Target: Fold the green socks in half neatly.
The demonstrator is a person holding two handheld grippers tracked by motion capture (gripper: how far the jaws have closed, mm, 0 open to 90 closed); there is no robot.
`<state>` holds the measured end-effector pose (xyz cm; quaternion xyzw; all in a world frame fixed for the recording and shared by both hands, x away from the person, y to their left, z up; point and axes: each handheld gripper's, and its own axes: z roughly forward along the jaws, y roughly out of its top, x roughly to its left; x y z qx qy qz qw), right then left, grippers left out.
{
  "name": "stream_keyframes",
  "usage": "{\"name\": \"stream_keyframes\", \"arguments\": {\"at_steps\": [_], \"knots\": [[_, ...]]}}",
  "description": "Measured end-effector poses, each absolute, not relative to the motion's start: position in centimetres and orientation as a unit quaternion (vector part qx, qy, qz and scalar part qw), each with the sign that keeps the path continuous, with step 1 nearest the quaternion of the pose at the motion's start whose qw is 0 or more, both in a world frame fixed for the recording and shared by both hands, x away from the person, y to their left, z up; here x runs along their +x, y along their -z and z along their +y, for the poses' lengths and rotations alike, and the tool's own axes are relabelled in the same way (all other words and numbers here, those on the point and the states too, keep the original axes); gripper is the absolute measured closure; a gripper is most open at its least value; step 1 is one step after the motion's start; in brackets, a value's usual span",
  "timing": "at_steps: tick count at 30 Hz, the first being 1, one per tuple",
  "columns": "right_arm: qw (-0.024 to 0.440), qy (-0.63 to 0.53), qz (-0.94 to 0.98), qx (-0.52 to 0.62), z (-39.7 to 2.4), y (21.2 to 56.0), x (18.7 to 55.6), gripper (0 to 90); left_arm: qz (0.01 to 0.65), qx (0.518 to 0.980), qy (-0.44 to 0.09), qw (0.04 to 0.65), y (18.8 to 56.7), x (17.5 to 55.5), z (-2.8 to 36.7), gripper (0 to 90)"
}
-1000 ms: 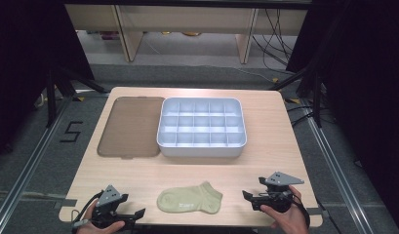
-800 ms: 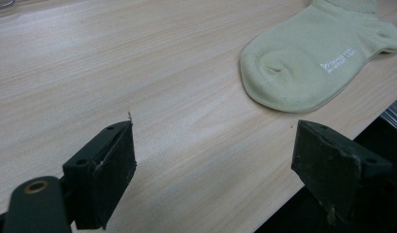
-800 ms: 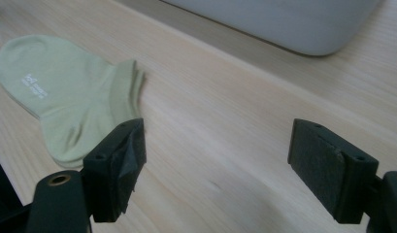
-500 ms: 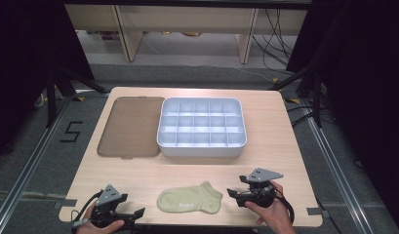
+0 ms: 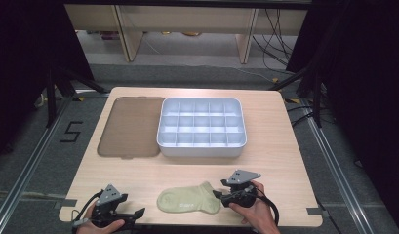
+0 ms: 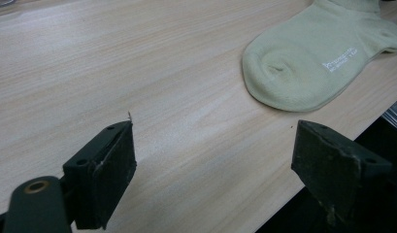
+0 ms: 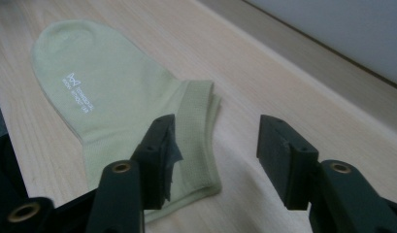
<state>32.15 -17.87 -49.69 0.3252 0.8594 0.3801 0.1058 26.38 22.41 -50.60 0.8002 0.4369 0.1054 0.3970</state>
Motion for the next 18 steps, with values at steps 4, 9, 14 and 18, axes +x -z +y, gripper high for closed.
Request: {"name": "stream_keyframes", "arguments": {"at_steps": [4, 9, 14, 18], "knots": [[0.099, -0.377, 0.863, 0.322, -17.5, 50.1, 32.3, 54.8, 0.435, 0.802, -0.107, 0.395, 50.5, 26.3, 22.4, 15.0], [0.102, -0.373, 0.866, 0.317, -17.4, 50.3, 32.2, 60.6, 0.435, 0.803, -0.105, 0.394, 50.6, 26.3, 22.4, 15.0], [0.095, -0.374, 0.867, 0.314, -17.5, 50.6, 32.2, 63.9, 0.434, 0.803, -0.106, 0.395, 50.6, 26.3, 22.4, 15.0], [0.097, -0.381, 0.865, 0.311, -17.2, 51.2, 32.2, 68.9, 0.437, 0.801, -0.108, 0.395, 50.6, 26.3, 22.3, 15.1]]}}
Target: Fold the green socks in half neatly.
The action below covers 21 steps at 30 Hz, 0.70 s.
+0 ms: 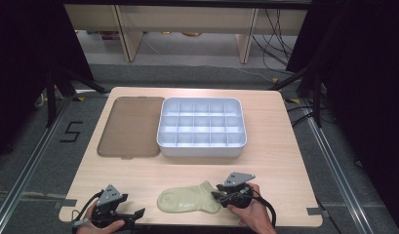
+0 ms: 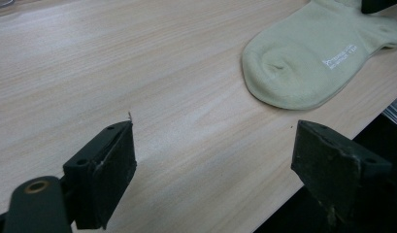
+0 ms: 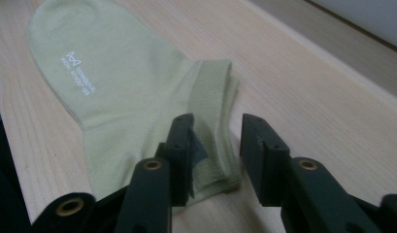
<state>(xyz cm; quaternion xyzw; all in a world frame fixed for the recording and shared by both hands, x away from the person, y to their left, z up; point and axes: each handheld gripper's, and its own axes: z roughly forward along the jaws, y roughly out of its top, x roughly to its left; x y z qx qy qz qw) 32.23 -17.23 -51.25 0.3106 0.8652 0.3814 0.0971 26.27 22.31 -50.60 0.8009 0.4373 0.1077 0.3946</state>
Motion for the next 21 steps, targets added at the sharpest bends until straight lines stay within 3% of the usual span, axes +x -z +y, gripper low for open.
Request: {"name": "stream_keyframes", "arguments": {"at_steps": [5, 21], "knots": [[0.078, -0.389, 0.864, 0.311, -17.8, 51.3, 32.3, 80.5, 0.434, 0.803, -0.107, 0.395, 50.7, 26.3, 22.3, 15.1], [0.064, -0.379, 0.866, 0.320, -22.2, 50.5, 32.8, 81.3, 0.429, 0.806, -0.103, 0.394, 50.6, 26.5, 22.2, 15.2]]}}
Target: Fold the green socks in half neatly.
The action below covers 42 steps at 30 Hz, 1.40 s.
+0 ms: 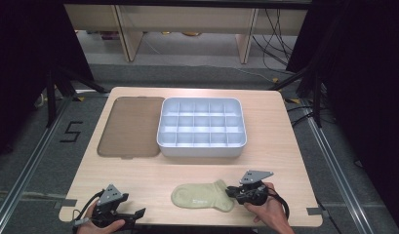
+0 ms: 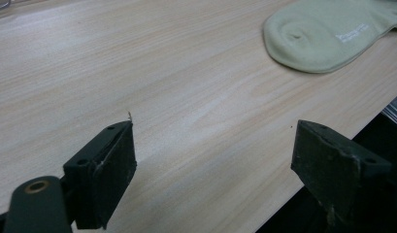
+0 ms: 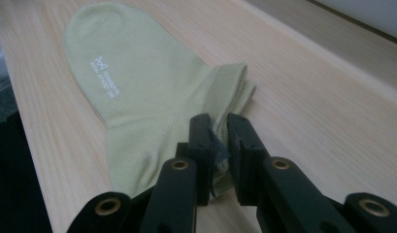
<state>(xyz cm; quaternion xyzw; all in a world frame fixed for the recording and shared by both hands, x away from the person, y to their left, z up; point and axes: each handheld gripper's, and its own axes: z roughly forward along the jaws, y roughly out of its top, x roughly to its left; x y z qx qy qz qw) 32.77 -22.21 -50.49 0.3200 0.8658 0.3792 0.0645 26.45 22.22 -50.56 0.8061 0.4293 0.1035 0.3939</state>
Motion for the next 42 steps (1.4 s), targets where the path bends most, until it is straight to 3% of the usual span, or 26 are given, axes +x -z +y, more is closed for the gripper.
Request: {"name": "stream_keyframes", "arguments": {"at_steps": [12, 15, 16, 23, 42], "knots": [[0.068, -0.370, 0.867, 0.327, -25.0, 50.5, 33.1, 79.1, 0.414, 0.809, -0.086, 0.410, 50.1, 26.7, 19.7, 15.6], [0.068, -0.373, 0.862, 0.336, -25.0, 50.4, 33.2, 72.7, 0.403, 0.816, -0.078, 0.407, 50.1, 27.1, 18.6, 15.6], [0.073, -0.375, 0.857, 0.345, -25.0, 50.1, 33.1, 63.4, 0.404, 0.813, -0.075, 0.412, 50.1, 27.2, 18.2, 15.5], [0.105, -0.386, 0.851, 0.341, -25.3, 49.0, 32.5, 55.9, 0.389, 0.819, -0.066, 0.416, 49.4, 29.4, 15.0, 16.6], [0.113, -0.401, 0.840, 0.346, -26.7, 48.4, 31.2, 53.7, 0.361, 0.851, -0.065, 0.375, 49.8, 32.1, 9.2, 31.9]]}}
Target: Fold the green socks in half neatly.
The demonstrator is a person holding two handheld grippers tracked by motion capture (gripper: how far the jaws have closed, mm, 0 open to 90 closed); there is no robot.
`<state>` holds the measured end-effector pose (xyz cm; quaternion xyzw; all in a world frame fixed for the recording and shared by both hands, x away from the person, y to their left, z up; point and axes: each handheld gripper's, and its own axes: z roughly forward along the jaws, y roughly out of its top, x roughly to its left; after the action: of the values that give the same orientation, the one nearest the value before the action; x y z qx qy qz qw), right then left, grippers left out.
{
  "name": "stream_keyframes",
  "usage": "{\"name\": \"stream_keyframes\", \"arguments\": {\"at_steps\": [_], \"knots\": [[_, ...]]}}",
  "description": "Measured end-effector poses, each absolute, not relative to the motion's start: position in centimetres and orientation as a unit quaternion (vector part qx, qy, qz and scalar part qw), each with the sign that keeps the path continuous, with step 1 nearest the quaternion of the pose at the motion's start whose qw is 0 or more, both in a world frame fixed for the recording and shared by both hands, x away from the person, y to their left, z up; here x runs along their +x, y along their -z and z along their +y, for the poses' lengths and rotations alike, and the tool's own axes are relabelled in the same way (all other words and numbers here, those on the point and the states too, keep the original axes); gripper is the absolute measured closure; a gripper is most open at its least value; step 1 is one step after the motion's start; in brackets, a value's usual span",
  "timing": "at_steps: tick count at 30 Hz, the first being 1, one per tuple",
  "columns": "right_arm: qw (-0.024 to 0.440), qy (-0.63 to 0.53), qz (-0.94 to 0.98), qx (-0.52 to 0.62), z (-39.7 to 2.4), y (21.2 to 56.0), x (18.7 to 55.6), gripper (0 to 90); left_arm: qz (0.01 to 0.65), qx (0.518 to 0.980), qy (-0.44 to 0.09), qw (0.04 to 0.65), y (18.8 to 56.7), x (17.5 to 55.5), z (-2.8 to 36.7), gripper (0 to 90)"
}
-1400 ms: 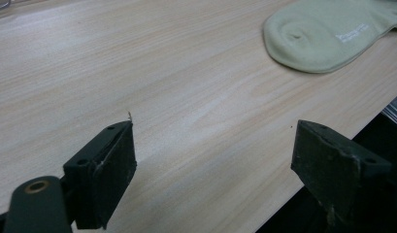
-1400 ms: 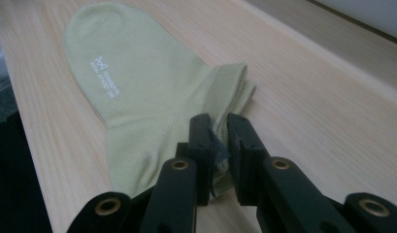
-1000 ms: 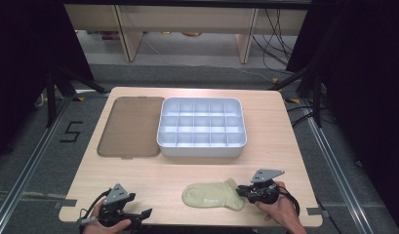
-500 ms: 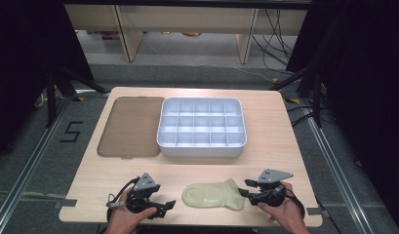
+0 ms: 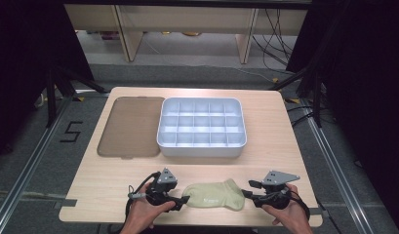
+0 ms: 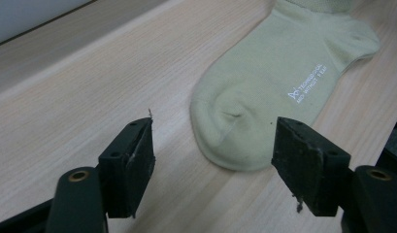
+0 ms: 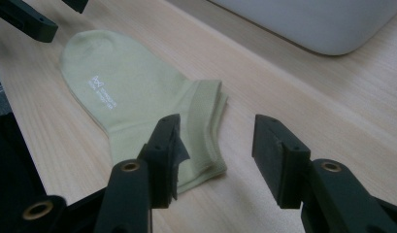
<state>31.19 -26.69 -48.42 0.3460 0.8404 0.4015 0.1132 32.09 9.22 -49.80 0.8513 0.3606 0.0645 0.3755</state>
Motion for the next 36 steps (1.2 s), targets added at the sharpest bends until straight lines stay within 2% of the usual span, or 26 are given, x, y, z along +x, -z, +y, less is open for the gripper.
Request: {"name": "stream_keyframes", "arguments": {"at_steps": [6, 21, 23, 24, 29, 30, 31, 33, 36], "knots": [[0.111, -0.401, 0.842, 0.345, -26.7, 48.5, 31.2, 53.5, 0.359, 0.858, -0.056, 0.363, 50.1, 32.3, 8.4, 35.4], [0.102, -0.407, 0.846, 0.330, -26.4, 48.5, 31.2, 53.3, 0.345, 0.873, -0.069, 0.339, 50.4, 32.6, 7.6, 52.3], [0.104, -0.410, 0.847, 0.324, -26.4, 48.5, 31.3, 53.3, 0.348, 0.871, -0.071, 0.339, 50.5, 32.5, 7.4, 58.6], [0.102, -0.410, 0.846, 0.325, -26.3, 48.5, 31.2, 53.3, 0.343, 0.873, -0.075, 0.338, 50.4, 32.5, 7.4, 58.6], [0.112, -0.408, 0.845, 0.328, -26.2, 48.5, 31.1, 53.3, 0.330, 0.878, -0.079, 0.338, 50.3, 32.3, 7.1, 76.0], [0.111, -0.407, 0.845, 0.328, -26.2, 48.5, 31.1, 53.4, 0.335, 0.874, -0.081, 0.343, 50.4, 32.3, 6.9, 76.0], [0.112, -0.407, 0.845, 0.328, -26.1, 48.5, 31.1, 53.6, 0.335, 0.876, -0.084, 0.338, 50.4, 32.3, 6.9, 81.9], [0.113, -0.406, 0.846, 0.326, -26.1, 48.4, 31.1, 54.2, 0.330, 0.877, -0.089, 0.337, 50.3, 32.2, 6.9, 83.3], [0.117, -0.416, 0.844, 0.317, -25.4, 48.3, 31.1, 62.0, 0.319, 0.882, -0.089, 0.336, 50.0, 32.0, 7.0, 83.7]]}}
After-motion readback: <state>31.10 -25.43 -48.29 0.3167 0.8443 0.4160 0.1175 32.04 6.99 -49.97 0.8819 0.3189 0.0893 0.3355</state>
